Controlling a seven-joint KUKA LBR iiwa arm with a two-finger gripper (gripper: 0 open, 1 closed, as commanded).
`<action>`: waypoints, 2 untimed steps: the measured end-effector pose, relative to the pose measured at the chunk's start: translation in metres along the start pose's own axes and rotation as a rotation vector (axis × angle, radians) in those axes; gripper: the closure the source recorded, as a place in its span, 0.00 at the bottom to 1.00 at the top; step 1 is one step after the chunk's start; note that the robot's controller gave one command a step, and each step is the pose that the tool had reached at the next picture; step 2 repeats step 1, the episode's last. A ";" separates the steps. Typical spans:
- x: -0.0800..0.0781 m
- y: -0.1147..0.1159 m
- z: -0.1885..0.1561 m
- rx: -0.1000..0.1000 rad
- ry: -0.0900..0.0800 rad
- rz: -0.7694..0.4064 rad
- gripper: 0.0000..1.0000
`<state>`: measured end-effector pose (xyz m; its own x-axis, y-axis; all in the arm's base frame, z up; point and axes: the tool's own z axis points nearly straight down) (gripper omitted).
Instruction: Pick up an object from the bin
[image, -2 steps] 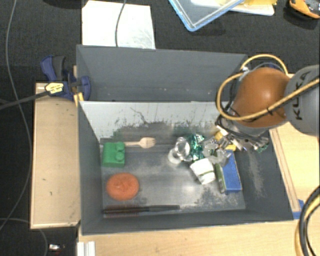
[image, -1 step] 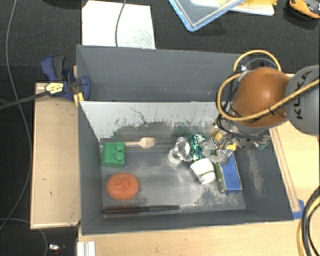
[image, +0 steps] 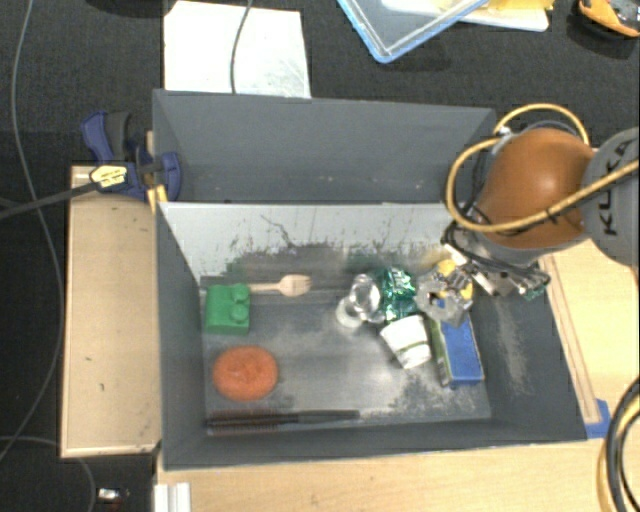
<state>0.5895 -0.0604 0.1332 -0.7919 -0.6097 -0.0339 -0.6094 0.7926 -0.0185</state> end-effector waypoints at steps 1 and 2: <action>0.000 -0.004 0.001 0.003 -0.003 -0.174 1.00; 0.000 -0.004 0.001 0.003 -0.003 -0.174 1.00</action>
Offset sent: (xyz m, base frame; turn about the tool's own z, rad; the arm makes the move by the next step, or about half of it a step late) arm -0.0036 0.0023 -0.0186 0.2168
